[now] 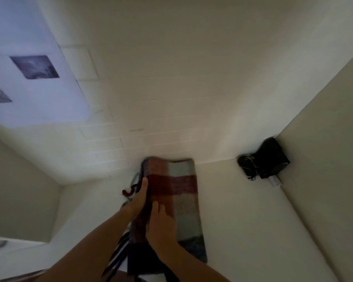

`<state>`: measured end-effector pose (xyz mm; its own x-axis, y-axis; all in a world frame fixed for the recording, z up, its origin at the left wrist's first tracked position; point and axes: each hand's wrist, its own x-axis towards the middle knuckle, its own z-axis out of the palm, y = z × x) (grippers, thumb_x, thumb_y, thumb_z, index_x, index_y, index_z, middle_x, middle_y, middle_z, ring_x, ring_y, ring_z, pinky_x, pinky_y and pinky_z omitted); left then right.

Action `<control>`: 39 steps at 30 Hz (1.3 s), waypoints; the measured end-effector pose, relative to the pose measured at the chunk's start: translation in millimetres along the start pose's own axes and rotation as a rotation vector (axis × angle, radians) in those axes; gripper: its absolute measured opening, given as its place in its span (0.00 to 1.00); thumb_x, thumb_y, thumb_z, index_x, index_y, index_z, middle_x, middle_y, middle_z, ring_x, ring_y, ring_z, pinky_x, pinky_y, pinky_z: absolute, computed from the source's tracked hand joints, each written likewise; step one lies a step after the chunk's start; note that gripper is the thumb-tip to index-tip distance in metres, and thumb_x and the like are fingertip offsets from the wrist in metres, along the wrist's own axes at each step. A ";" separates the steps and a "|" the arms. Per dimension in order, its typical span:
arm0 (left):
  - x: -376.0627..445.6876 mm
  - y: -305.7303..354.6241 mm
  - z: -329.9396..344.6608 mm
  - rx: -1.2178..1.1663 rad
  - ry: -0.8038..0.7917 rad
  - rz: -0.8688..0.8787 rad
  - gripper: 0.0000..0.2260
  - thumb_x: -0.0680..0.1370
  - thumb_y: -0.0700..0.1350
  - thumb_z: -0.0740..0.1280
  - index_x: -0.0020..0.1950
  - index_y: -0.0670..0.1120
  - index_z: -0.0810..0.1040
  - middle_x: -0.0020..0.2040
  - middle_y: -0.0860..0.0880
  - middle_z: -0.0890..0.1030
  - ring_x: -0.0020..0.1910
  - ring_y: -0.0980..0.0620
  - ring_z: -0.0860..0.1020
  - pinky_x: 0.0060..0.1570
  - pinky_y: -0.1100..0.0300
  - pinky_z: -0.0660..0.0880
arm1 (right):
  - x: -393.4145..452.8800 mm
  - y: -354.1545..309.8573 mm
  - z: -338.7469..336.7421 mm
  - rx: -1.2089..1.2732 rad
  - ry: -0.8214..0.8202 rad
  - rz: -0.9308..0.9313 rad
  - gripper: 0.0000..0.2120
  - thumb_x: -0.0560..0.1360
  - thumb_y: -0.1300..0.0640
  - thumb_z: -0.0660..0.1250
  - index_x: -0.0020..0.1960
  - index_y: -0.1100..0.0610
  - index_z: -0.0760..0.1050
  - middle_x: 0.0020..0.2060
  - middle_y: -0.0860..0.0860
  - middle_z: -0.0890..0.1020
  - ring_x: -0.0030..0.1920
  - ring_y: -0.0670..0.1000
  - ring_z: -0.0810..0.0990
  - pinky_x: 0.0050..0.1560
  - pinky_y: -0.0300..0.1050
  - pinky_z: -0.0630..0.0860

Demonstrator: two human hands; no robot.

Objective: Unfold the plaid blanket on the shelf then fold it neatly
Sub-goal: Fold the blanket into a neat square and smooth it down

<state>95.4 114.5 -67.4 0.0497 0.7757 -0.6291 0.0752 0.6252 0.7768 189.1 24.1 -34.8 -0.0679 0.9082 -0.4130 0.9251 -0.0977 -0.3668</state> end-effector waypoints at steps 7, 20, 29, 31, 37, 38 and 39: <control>1.2 -16.5 -41.5 -0.013 -0.060 0.029 0.15 0.78 0.47 0.69 0.65 0.47 0.76 0.56 0.44 0.83 0.51 0.48 0.83 0.47 0.59 0.80 | 7.9 -15.2 30.6 0.012 -0.036 -0.097 0.29 0.82 0.50 0.57 0.78 0.56 0.51 0.72 0.57 0.64 0.58 0.57 0.77 0.55 0.51 0.78; 21.1 -47.2 -45.3 0.619 0.396 0.123 0.30 0.73 0.62 0.68 0.67 0.46 0.67 0.61 0.38 0.71 0.60 0.38 0.73 0.57 0.42 0.76 | 16.7 53.3 44.7 -0.108 0.055 -0.019 0.27 0.80 0.41 0.53 0.76 0.50 0.59 0.74 0.61 0.63 0.72 0.62 0.63 0.66 0.57 0.69; 31.2 -52.8 -52.2 0.664 0.266 -0.007 0.35 0.73 0.52 0.72 0.73 0.43 0.59 0.64 0.39 0.76 0.60 0.39 0.77 0.57 0.49 0.76 | 27.0 80.0 69.1 -0.213 -0.107 -0.138 0.49 0.74 0.36 0.63 0.71 0.42 0.24 0.79 0.57 0.41 0.78 0.57 0.43 0.74 0.54 0.45; 26.9 -48.6 -47.0 0.826 0.371 -0.025 0.36 0.71 0.53 0.73 0.69 0.40 0.59 0.64 0.37 0.73 0.60 0.38 0.74 0.57 0.46 0.76 | 32.5 86.6 63.4 -0.280 -0.149 -0.173 0.50 0.76 0.38 0.63 0.66 0.41 0.18 0.78 0.56 0.38 0.78 0.56 0.39 0.75 0.54 0.43; 34.7 -26.6 -11.0 1.543 0.223 0.867 0.30 0.67 0.39 0.73 0.67 0.47 0.69 0.68 0.37 0.72 0.67 0.34 0.70 0.65 0.38 0.70 | 27.1 63.8 43.7 -0.196 -0.066 -0.143 0.39 0.75 0.48 0.68 0.77 0.51 0.49 0.76 0.61 0.56 0.75 0.61 0.55 0.73 0.56 0.59; 39.9 -22.6 -7.7 1.608 0.101 0.921 0.28 0.69 0.40 0.72 0.68 0.49 0.70 0.70 0.38 0.71 0.69 0.36 0.69 0.66 0.39 0.69 | 25.0 59.2 42.3 -0.186 -0.033 -0.164 0.35 0.76 0.47 0.66 0.76 0.52 0.53 0.75 0.61 0.59 0.73 0.62 0.59 0.71 0.56 0.62; 42.8 -19.6 -6.6 1.669 0.010 0.905 0.27 0.73 0.41 0.69 0.71 0.51 0.68 0.73 0.39 0.68 0.72 0.37 0.65 0.70 0.40 0.65 | 22.6 55.0 42.2 -0.165 -0.029 -0.212 0.32 0.77 0.46 0.64 0.75 0.52 0.55 0.74 0.61 0.60 0.72 0.63 0.61 0.69 0.57 0.64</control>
<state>89.5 136.0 -109.4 0.6159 0.7815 -0.1000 0.7858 -0.6184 0.0069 222.8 22.1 -99.5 -0.2751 0.8891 -0.3657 0.9373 0.1633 -0.3079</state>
